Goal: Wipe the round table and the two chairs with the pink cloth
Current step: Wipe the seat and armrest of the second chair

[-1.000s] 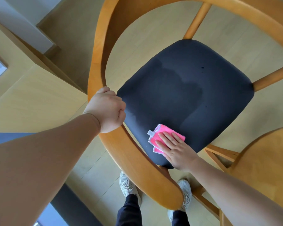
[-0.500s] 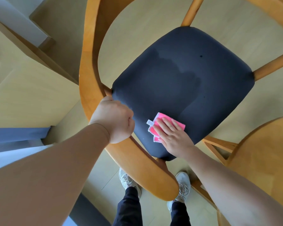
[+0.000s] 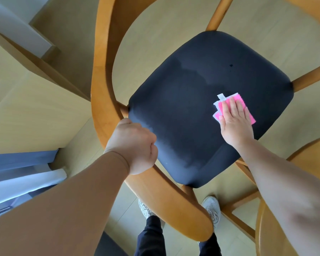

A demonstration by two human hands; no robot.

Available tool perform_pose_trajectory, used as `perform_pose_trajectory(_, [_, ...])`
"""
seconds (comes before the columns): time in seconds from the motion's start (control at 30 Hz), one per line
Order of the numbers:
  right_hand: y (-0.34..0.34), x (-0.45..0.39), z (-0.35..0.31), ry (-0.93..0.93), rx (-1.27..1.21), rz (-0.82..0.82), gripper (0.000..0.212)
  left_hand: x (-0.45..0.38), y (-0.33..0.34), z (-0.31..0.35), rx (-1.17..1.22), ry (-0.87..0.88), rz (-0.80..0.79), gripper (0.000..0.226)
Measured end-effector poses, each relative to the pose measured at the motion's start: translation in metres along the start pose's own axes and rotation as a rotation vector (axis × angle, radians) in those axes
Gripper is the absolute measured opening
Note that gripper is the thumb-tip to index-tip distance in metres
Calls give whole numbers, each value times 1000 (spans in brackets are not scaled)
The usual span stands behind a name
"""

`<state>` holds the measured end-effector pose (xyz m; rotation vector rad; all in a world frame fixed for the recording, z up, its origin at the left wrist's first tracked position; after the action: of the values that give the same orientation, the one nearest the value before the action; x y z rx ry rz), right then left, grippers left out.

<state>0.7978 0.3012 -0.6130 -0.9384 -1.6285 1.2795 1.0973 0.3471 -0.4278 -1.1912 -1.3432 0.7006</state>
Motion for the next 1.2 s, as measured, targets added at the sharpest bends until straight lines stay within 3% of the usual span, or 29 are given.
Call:
perform_pose_trajectory(0.17, [9,20,-34,93,-43,-9,54,1,-1,0,33,-2,-3,28])
perform_pose_trajectory(0.3, [21,54,-79,-77,12,39,52,1,-1,0,65,-2,6,36])
perform_pose_trajectory(0.5, [49,122,-137,-251,-101,74,56,0,1,0,45,4,23,29])
perform_pose_trajectory(0.7, [48,133,-134,-330,-69,-16,64,-4,1,1,59,5,4,30])
perform_pose_trajectory(0.77, [46,133,-136,-258,-100,-3,56,-8,0,1,88,22,8,27])
perform_pose_trajectory(0.9, [36,120,-128,76,-173,77,54,-9,1,-4,170,9,51,24])
perform_pose_trajectory(1.03, [38,120,-126,111,-197,82,52,-21,0,7,157,79,6,23])
perform_pose_trajectory(1.2, [31,96,-93,445,-258,160,53,-68,-2,33,214,34,-58,16])
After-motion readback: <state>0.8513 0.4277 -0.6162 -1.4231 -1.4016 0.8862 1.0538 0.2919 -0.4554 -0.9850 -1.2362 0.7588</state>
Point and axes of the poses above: each hand's wrist, its own x-axis away from the middle knuckle, its own y-axis out of the palm, z = x × y, the point moved 3 cm from there along -x, towards the middle knuckle, and after that the axes turned 15 degrees about -y, right-handed, at the moved point
